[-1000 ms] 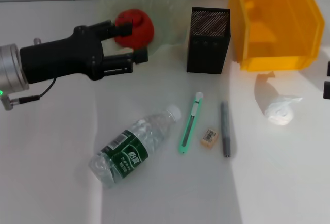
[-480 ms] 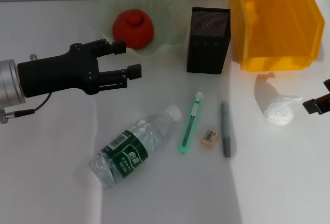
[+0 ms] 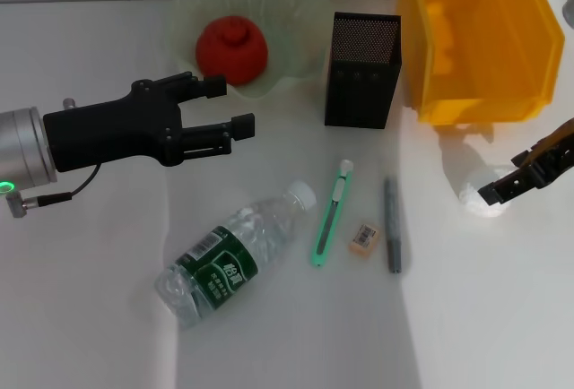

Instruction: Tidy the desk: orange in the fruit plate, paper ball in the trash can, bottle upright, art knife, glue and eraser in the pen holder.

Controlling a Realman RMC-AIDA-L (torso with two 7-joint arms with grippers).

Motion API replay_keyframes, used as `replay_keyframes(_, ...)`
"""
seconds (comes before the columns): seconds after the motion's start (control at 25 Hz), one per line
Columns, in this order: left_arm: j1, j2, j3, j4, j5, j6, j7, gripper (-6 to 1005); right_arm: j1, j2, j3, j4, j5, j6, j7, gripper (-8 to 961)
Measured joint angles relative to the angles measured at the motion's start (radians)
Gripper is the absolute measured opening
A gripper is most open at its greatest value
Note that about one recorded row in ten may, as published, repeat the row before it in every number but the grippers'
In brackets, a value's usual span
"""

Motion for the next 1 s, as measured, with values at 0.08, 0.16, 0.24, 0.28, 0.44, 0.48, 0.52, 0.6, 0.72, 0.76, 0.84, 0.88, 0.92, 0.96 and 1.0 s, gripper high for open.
replay_keyframes(0.08, 0.000, -0.001, 0.000, 0.000, 0.003, -0.002, 0.000, 814, 0.019, 0.002, -0.012, 0.045, -0.024, 0.029, -0.001, 785)
replay_keyframes(0.16, -0.001, -0.002, 0.000, 0.000, 0.007, -0.002, 0.000, 813, 0.030, 0.003, -0.028, 0.079, -0.029, 0.053, -0.001, 765)
replay_keyframes(0.24, 0.000, -0.004, -0.002, 0.000, 0.011, -0.003, 0.000, 812, 0.036, 0.004, -0.045, 0.104, -0.029, 0.073, -0.002, 746)
replay_keyframes(0.28, 0.000, -0.005, -0.002, -0.001, 0.011, -0.004, 0.000, 812, 0.039, 0.004, -0.054, 0.116, -0.029, 0.082, -0.002, 736)
replay_keyframes(0.44, 0.001, -0.005, 0.000, 0.000, 0.013, -0.004, 0.000, 810, 0.056, 0.004, -0.067, 0.168, -0.029, 0.106, -0.003, 697)
replay_keyframes(0.48, 0.001, -0.005, -0.001, 0.000, 0.014, -0.004, 0.000, 810, 0.058, 0.004, -0.067, 0.174, -0.029, 0.110, -0.003, 687)
replay_keyframes(0.52, 0.002, -0.005, -0.004, 0.001, 0.014, -0.004, 0.000, 809, 0.058, 0.004, -0.067, 0.176, -0.029, 0.117, -0.003, 678)
replay_keyframes(0.6, 0.003, -0.005, -0.005, 0.001, 0.015, -0.004, 0.000, 808, 0.056, 0.004, -0.066, 0.171, -0.028, 0.118, -0.003, 658)
replay_keyframes(0.72, 0.004, -0.005, -0.005, 0.001, 0.015, -0.004, 0.000, 807, 0.050, 0.004, -0.058, 0.139, -0.025, 0.108, -0.003, 629)
replay_keyframes(0.76, 0.004, -0.006, -0.005, 0.002, 0.015, -0.004, 0.000, 806, 0.050, 0.004, -0.058, 0.139, -0.025, 0.108, -0.003, 601)
replay_keyframes(0.84, 0.004, -0.006, -0.005, 0.002, 0.015, -0.005, 0.000, 806, 0.046, 0.004, -0.055, 0.113, -0.024, 0.090, 0.002, 544)
replay_keyframes(0.88, 0.006, -0.006, -0.005, 0.002, 0.015, -0.005, 0.000, 805, 0.042, 0.004, -0.053, 0.094, -0.022, 0.077, 0.006, 515)
replay_keyframes(0.92, 0.008, -0.006, -0.006, 0.002, 0.015, -0.005, 0.000, 805, 0.029, 0.005, -0.052, 0.030, -0.013, 0.037, 0.018, 487)
replay_keyframes(0.96, 0.008, -0.006, -0.006, 0.002, 0.015, -0.005, 0.000, 804, 0.029, 0.005, -0.052, 0.030, -0.013, 0.037, 0.018, 487)
replay_keyframes(1.0, 0.009, -0.006, -0.007, 0.002, 0.015, -0.005, 0.000, 804, 0.020, 0.005, -0.050, -0.024, 0.001, 0.008, 0.026, 487)
